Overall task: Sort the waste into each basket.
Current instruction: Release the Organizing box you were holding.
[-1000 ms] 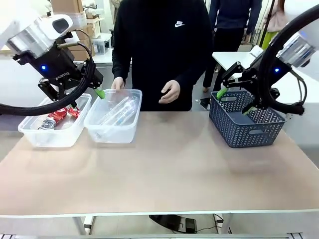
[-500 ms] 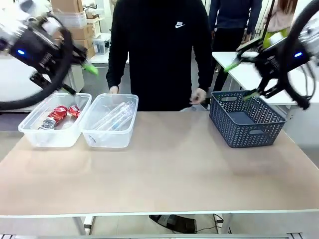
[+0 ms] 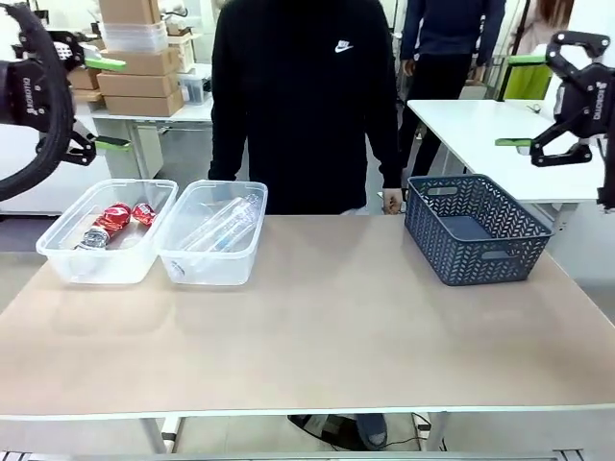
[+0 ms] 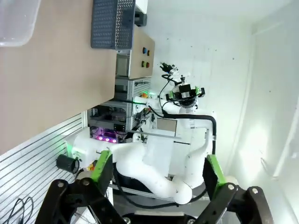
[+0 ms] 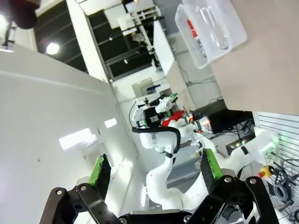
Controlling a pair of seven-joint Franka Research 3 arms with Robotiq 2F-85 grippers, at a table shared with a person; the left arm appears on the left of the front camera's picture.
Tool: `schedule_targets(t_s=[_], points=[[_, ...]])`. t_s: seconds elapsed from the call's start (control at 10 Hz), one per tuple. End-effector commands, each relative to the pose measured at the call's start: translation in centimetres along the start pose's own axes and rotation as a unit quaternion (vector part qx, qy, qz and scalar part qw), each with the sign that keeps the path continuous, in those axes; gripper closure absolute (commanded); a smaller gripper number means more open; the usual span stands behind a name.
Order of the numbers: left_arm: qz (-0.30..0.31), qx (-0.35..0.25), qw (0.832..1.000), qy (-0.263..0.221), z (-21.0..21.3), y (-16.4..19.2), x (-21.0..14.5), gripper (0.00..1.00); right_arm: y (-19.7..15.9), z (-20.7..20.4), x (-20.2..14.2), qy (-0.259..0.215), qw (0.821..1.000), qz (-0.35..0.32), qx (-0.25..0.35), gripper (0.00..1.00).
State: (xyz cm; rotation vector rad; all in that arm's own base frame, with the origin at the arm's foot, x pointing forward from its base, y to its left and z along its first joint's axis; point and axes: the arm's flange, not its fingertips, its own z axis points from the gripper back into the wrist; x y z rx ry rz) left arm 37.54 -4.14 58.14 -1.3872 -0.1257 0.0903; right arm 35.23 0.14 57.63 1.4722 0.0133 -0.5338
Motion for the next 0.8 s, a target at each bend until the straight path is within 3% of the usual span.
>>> schedule_targets(t_s=[0.0, 0.7], points=[[-0.042, 0.027, 0.999, -0.003, -0.04, -1.92, -1.02, 0.00, 1.47, -0.04, -1.00, 0.010, 0.999, 0.028, -0.027, 0.00], [-0.042, 0.027, 0.999, -0.003, -0.04, -1.92, -1.02, 0.00, 1.47, -0.04, -1.00, 0.010, 0.999, 0.028, -0.027, 0.00]])
